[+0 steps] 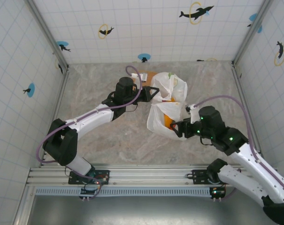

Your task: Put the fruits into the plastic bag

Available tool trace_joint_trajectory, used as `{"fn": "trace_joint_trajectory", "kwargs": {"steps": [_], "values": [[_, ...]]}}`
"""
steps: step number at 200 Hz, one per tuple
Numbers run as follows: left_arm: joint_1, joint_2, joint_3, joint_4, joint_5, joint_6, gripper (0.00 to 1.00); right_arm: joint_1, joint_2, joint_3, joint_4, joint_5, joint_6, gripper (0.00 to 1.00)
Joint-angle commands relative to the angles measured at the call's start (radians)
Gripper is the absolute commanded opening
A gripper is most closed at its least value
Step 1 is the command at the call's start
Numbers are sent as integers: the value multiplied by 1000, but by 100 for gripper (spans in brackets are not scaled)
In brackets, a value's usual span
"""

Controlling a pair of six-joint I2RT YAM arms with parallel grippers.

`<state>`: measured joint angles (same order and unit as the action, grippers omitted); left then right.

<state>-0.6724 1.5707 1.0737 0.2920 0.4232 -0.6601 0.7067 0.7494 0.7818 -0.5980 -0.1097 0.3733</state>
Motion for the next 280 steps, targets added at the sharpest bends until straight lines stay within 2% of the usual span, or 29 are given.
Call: {"fn": "trace_joint_trajectory", "kwargs": {"steps": [1, 25, 46, 83, 130, 158, 171, 189, 200, 258, 280], "values": [[4, -24, 5, 3, -17, -3, 0, 85, 38, -15, 27, 190, -8, 82], [3, -22, 8, 3, -19, 3, 0, 120, 103, -15, 51, 277, 4, 76], [3, -21, 9, 1, -14, 6, 0, 121, 139, -20, 115, 296, 15, 70], [4, -21, 14, -8, -15, 18, 0, 104, 148, -27, 193, 262, 8, 64], [4, -17, 20, -4, -9, 20, 0, -3, 146, -59, 257, 140, 44, 50], [4, -16, 27, -8, -9, 21, 0, -11, 191, -51, 247, 162, 37, 44], [4, -17, 32, -14, -9, 22, 0, -7, 215, -30, 212, 215, 27, 33], [4, -19, 40, -21, -8, 23, 0, -13, 219, 20, 158, 296, 9, 10], [4, -19, 48, -26, -8, 21, 0, -21, 205, 63, 136, 314, -1, 0], [4, 35, 239, -85, 55, 21, 0, -32, 181, 353, 71, 212, -53, 0], [4, 59, 317, -112, 54, 37, 0, -32, 187, 427, 53, 212, -76, 0]]}}
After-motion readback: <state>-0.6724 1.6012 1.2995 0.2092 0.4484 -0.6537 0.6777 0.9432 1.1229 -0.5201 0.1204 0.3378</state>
